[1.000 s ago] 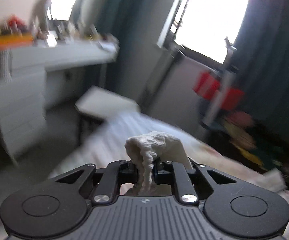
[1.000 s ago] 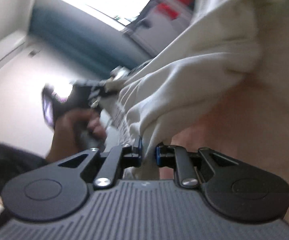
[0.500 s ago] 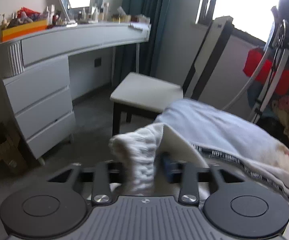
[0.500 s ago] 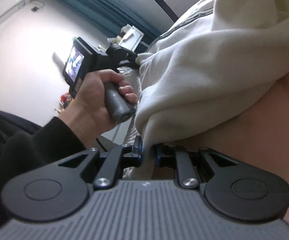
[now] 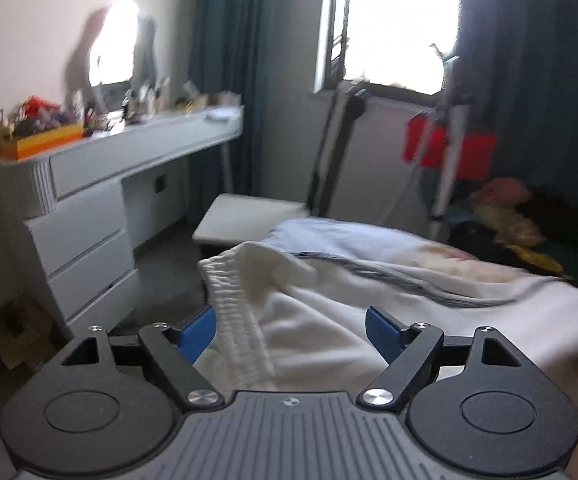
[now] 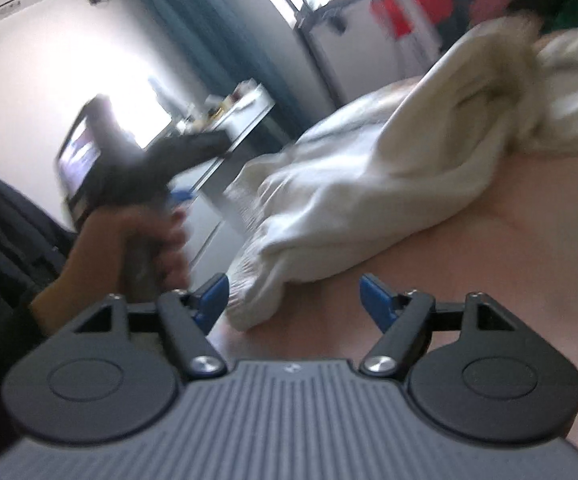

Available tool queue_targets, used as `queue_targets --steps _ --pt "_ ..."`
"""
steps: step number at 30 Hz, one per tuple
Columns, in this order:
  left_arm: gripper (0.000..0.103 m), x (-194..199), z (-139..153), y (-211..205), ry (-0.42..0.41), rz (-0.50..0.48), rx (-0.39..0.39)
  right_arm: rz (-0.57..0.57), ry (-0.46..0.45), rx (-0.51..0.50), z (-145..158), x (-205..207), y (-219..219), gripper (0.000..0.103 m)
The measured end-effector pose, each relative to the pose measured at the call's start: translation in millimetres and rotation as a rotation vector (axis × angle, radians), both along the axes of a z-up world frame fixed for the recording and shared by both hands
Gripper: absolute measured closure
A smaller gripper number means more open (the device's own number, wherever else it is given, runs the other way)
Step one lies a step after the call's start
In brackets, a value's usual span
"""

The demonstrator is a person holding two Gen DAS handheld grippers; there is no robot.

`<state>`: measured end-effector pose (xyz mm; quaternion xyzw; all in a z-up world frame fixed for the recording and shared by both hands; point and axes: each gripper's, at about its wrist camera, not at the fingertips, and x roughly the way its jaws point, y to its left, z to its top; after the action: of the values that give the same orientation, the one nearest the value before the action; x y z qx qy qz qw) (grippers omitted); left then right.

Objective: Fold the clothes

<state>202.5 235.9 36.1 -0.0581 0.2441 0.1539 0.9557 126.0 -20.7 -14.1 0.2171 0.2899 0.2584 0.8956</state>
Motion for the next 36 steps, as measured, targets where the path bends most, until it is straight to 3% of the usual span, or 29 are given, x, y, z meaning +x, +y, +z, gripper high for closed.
queue_targets --steps 3,7,13,15,19,24,26,29,32,36 --pt "0.019 -47 13 -41 -0.026 -0.051 0.036 -0.076 -0.101 -0.083 23 -27 -42 0.028" --pt "0.019 -102 18 -96 -0.062 -0.135 0.018 -0.162 -0.188 -0.168 36 -45 -90 0.028" --pt "0.016 -142 -1 -168 -0.08 -0.243 -0.045 -0.266 -0.257 -0.141 13 -66 -155 0.028" --pt "0.016 -143 -13 -184 -0.07 -0.268 -0.064 -0.302 -0.237 -0.125 -1 -65 -169 0.028" --pt "0.017 -140 -39 -207 -0.068 -0.283 -0.02 -0.333 -0.223 -0.16 -15 -62 -179 0.028" --pt "0.016 -133 -59 -207 -0.059 -0.274 0.004 -0.405 -0.209 -0.179 -25 -55 -181 0.028" --pt "0.016 -128 -65 -201 -0.045 -0.268 -0.013 -0.422 -0.154 -0.143 -38 -41 -188 0.028" --pt "0.016 -124 -65 -192 -0.045 -0.243 -0.04 -0.448 0.009 0.014 -66 -8 -210 0.028" --pt "0.014 -112 -70 -171 -0.028 -0.275 -0.184 -0.486 0.143 0.193 -94 30 -237 0.029" --pt "0.014 -77 -88 -118 0.021 -0.249 -0.512 -0.543 0.189 0.303 -115 81 -259 0.035"
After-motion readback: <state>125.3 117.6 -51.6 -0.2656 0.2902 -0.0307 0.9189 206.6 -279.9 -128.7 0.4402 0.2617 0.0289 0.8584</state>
